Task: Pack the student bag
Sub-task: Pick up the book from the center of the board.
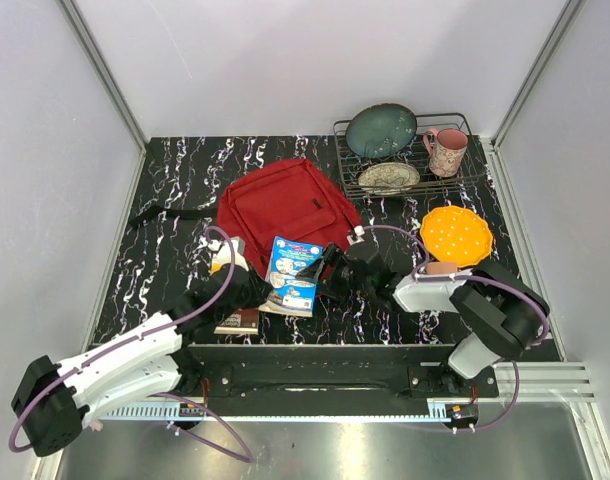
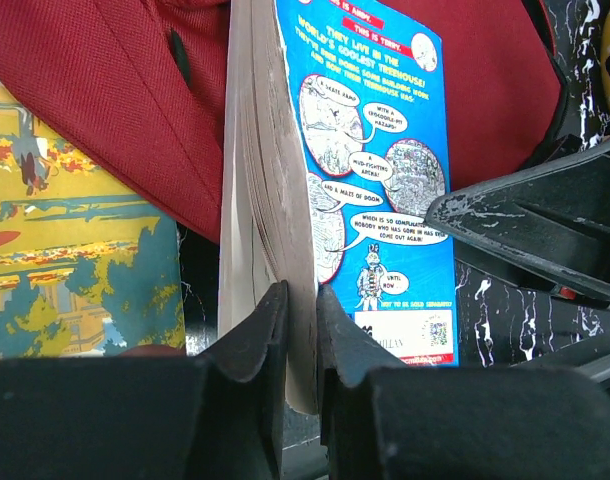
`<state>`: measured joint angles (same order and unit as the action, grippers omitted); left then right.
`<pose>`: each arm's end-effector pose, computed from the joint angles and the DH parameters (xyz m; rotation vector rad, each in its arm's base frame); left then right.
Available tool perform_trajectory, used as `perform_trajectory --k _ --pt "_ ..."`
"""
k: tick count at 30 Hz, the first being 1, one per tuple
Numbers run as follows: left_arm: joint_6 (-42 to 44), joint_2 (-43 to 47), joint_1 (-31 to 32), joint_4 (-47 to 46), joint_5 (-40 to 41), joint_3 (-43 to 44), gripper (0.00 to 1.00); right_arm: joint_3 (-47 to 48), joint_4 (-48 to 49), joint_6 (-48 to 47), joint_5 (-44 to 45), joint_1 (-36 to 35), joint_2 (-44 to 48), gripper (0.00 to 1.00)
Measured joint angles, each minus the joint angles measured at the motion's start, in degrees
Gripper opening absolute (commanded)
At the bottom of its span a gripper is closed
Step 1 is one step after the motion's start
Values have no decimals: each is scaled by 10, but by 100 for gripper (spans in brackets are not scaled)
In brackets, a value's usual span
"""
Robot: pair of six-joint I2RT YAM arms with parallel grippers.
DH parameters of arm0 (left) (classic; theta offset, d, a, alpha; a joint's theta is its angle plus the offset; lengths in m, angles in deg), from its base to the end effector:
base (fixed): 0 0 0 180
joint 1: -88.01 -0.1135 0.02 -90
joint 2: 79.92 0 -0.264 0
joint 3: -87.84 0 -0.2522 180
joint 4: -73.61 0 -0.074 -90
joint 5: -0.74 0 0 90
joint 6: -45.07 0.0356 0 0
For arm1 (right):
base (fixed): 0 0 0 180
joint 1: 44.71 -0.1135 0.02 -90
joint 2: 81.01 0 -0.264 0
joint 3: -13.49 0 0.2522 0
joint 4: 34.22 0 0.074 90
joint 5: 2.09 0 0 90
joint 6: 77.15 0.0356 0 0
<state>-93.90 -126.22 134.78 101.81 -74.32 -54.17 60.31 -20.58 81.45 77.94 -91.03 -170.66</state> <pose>0.1261 -0.1207 0.2034 -0.1923 2.2520 -0.6445 0.2017 0.2202 0.1529 0.3420 2.3701 1.2953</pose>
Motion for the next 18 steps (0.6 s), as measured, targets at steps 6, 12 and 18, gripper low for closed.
perform_trajectory --k 6,12,18 --pt "0 -14 -1 -7 -6 -1 0 1 10 38 5 0 -21 76" --pt "0 -14 -5 -16 -6 -8 0 1 47 70 -7 0 -61 56" --pt "0 -15 -11 -20 -6 -13 0 1 118 83 -37 1 -99 34"
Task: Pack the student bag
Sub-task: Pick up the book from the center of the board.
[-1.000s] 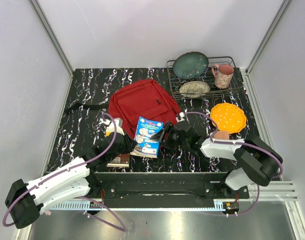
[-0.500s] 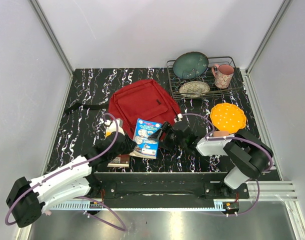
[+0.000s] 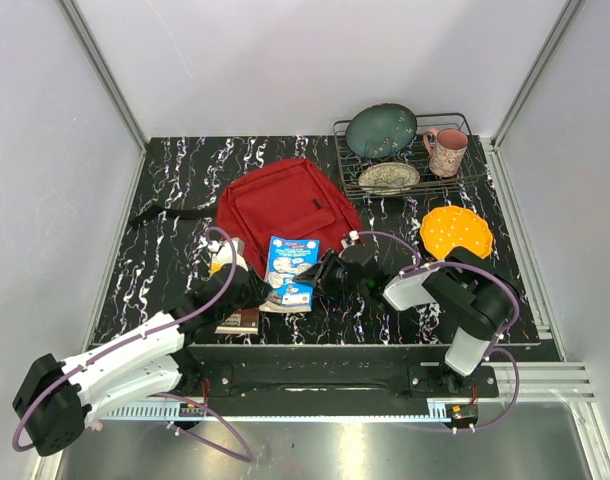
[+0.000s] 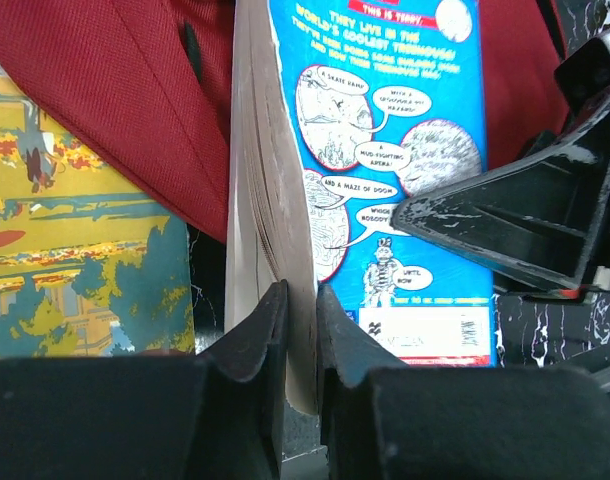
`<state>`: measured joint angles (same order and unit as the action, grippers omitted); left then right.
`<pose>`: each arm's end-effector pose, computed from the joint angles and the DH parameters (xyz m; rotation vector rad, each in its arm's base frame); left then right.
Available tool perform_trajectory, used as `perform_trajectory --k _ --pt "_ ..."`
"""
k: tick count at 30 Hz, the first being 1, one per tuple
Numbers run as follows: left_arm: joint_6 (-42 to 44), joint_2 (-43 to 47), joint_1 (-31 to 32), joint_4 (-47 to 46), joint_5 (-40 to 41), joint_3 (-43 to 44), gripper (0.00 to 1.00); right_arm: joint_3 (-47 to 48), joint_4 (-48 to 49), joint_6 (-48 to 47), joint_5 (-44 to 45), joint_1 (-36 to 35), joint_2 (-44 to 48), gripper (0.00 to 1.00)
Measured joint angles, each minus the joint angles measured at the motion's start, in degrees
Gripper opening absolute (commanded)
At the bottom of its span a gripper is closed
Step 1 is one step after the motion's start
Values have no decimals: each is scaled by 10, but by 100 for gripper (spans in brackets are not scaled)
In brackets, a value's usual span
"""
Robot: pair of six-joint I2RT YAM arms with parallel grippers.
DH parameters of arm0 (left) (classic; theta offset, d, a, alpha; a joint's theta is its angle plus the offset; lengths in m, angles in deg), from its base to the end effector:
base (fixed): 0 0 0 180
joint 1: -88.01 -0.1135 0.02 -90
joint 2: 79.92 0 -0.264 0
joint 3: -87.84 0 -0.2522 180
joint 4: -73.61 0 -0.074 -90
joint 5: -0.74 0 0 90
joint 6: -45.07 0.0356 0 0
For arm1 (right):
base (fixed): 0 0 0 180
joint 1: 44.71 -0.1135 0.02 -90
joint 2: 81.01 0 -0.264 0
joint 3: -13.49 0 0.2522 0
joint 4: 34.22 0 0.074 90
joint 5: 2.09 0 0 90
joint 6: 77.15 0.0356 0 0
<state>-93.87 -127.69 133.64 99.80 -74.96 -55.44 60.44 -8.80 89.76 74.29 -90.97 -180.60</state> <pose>0.1297 -0.1200 0.1950 -0.2066 2.2638 -0.6337 0.2108 0.2324 0.1237 0.4706 2.3861 1.4395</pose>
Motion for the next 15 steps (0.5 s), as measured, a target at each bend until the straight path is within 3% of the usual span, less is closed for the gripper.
perform_trajectory --k 1,2,3,5,8,11,15 --pt "0 0 0 0 0 -1 0 0 7 -2 -1 0 0 27" --pt "0 0 0 0 -2 -2 0 0 17 -1 -4 0 2 11" --pt "0 -1 0 1 -4 -3 0 1 21 -4 -5 0 6 5" --pt "0 -2 -1 1 -4 -6 24 3 20 -15 -6 0 23 0" --pt "4 1 -1 3 -12 -6 81 7 -1 -42 -6 0 55 0" --pt "12 19 5 17 -25 8 99 12 -39 -75 -8 -4 101 0" --pt "34 60 7 57 -17 65 99 13 -65 -104 -10 -9 170 0"
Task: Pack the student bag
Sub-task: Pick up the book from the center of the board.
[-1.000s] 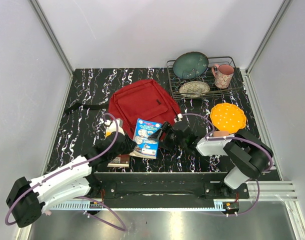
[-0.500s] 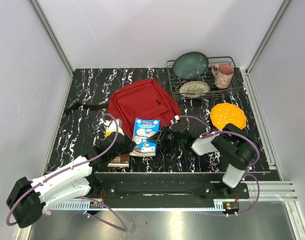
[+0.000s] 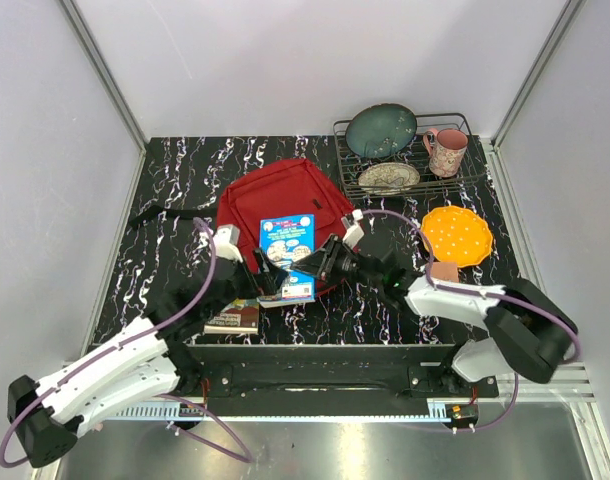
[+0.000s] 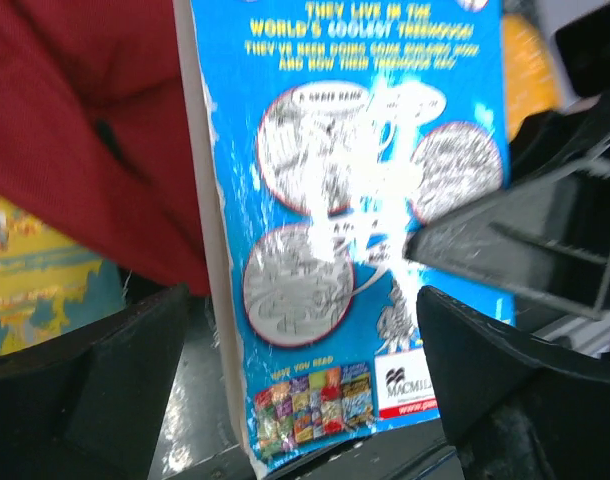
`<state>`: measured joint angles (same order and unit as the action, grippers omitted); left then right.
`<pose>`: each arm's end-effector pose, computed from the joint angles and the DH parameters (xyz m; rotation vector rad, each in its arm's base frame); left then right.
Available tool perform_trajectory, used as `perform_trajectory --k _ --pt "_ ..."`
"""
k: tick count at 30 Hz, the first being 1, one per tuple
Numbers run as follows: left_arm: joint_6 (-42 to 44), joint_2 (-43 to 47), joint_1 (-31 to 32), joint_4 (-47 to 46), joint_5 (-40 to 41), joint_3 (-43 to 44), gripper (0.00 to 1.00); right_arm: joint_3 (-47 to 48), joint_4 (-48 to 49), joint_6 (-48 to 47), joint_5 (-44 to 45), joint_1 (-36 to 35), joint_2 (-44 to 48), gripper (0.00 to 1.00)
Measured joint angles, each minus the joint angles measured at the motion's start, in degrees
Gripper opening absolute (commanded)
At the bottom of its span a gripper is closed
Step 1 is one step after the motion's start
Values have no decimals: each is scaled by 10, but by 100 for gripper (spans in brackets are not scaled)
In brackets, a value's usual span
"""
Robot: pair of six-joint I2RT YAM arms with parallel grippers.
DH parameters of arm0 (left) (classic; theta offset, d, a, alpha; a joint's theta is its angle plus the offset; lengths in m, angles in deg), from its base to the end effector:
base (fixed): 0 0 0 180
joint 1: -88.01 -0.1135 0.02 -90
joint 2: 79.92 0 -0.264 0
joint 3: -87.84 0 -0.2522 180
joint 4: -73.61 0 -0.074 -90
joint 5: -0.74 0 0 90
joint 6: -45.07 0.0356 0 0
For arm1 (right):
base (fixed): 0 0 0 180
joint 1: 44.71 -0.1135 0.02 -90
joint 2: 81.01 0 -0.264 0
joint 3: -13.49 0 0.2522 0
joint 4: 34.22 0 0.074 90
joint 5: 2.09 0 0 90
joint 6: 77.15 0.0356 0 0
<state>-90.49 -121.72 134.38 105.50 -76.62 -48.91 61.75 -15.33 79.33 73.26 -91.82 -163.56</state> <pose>0.1223 -0.1170 0.2408 -0.1222 2.1713 -0.7258 0.1967 0.2250 0.2044 0.1545 2.1593 1.5250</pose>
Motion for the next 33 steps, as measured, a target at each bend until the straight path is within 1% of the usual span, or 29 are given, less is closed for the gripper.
perform_trajectory --k 5,7,9,12,17,22,26,27,29,30,32,33 --pt "47 40 -16 2 8 61 99 2 1 -24 -19 -3 72 0" --pt "67 43 -35 -4 5 76 99 3 1 -26 -30 -3 89 0" --pt "83 41 -59 -17 -14 81 99 3 1 -27 -37 -3 99 0" --pt "96 33 -105 -41 -63 81 99 5 2 -27 -54 -4 110 0" --pt "95 22 -171 -104 -172 80 99 7 31 -22 -80 -4 112 0" --pt "73 2 -214 -176 -283 72 99 8 73 -12 -104 -4 112 0" --pt "33 -16 -240 -258 -373 53 99 10 123 5 -125 -4 102 0" --pt "25 -21 -243 -274 -389 50 97 10 135 9 -130 -4 97 0" --pt "4 -31 -250 -309 -422 41 88 13 155 15 -140 -4 87 0" --pt "-6 -34 -254 -325 -436 36 70 15 160 17 -145 -4 81 0" --pt "-20 -39 -257 -338 -457 35 52 16 168 20 -150 -4 74 2" --pt "-24 -40 -257 -345 -464 35 34 16 167 19 -150 -4 72 2"
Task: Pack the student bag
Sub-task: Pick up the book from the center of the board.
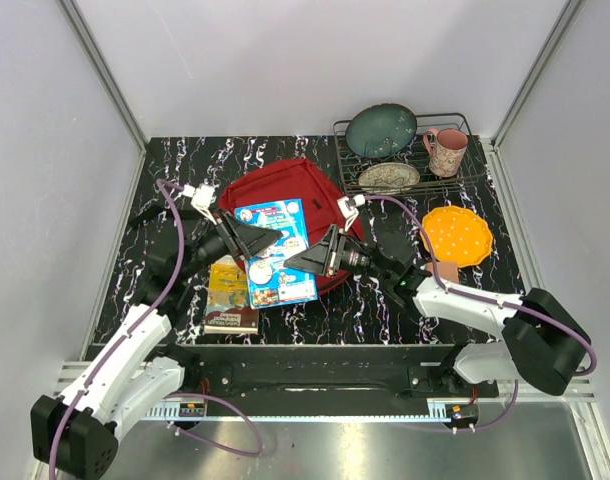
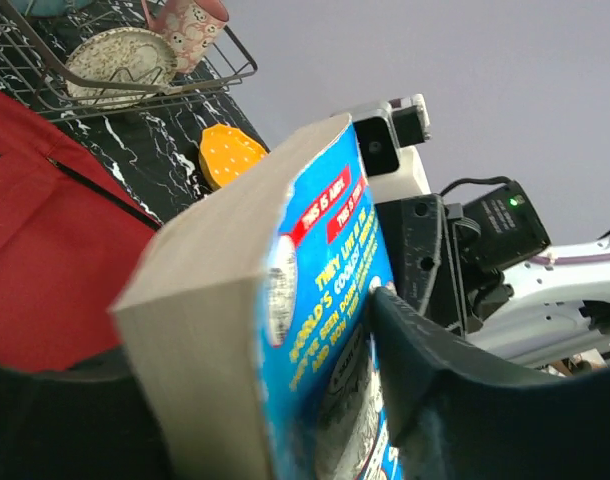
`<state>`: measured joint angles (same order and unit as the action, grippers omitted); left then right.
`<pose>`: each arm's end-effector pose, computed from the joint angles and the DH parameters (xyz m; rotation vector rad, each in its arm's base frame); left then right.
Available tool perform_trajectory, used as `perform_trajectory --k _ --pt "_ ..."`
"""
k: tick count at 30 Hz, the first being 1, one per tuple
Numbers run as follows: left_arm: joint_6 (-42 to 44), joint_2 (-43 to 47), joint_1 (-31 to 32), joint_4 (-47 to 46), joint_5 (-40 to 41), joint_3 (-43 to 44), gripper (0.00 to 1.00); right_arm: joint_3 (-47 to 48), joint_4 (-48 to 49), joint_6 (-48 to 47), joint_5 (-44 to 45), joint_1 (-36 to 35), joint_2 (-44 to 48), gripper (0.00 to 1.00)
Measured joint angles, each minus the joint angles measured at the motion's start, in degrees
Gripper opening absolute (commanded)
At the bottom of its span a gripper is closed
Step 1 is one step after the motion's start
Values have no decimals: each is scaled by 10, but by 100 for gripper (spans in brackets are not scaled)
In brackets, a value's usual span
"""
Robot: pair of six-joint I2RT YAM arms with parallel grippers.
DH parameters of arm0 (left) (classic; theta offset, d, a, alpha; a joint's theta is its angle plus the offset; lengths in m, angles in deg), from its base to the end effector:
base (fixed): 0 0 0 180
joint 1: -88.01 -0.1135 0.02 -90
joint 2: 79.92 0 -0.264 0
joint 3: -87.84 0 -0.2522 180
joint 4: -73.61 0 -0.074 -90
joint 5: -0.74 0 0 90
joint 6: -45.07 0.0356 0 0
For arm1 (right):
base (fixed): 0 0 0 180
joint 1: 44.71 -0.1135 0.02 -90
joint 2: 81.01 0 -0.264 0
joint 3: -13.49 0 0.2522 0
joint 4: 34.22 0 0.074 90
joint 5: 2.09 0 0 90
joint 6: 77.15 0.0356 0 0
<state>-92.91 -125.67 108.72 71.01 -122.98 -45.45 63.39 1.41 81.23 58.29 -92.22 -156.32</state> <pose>0.1720 -0.0862 0.3133 0.1251 1.6875 -1.3698 0.1789 0.2214 0.2793 -0.2189 1.7526 1.9438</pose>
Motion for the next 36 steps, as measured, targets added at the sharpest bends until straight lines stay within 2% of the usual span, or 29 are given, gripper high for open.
perform_trajectory --k 3,4,5,11,12,16,19,25,32,36 --pt "-5 3 -8 3 -14 4 15 1 -32 -23 2 6 4 4" --pt "-3 3 -8 9 -16 6 5 2 -53 -35 5 7 8 4" --pt "-2 3 -7 19 -16 8 1 4 -76 -45 14 6 16 5" --pt "2 6 1 43 -15 24 0 35 -214 -98 50 -5 73 13" --pt "3 7 2 43 -15 28 0 44 -233 -107 53 -6 78 23" --pt "12 7 5 65 -4 44 0 64 -276 -125 65 -7 87 72" --pt "28 11 1 99 35 50 0 67 -308 -135 97 0 89 81" --pt "-15 7 -14 124 129 49 0 64 -335 -119 157 4 92 84" --pt "-113 -4 -17 55 213 16 0 -42 -276 -29 208 4 132 84" --pt "-153 -12 -17 26 240 -9 0 -59 -248 -4 210 4 122 84"
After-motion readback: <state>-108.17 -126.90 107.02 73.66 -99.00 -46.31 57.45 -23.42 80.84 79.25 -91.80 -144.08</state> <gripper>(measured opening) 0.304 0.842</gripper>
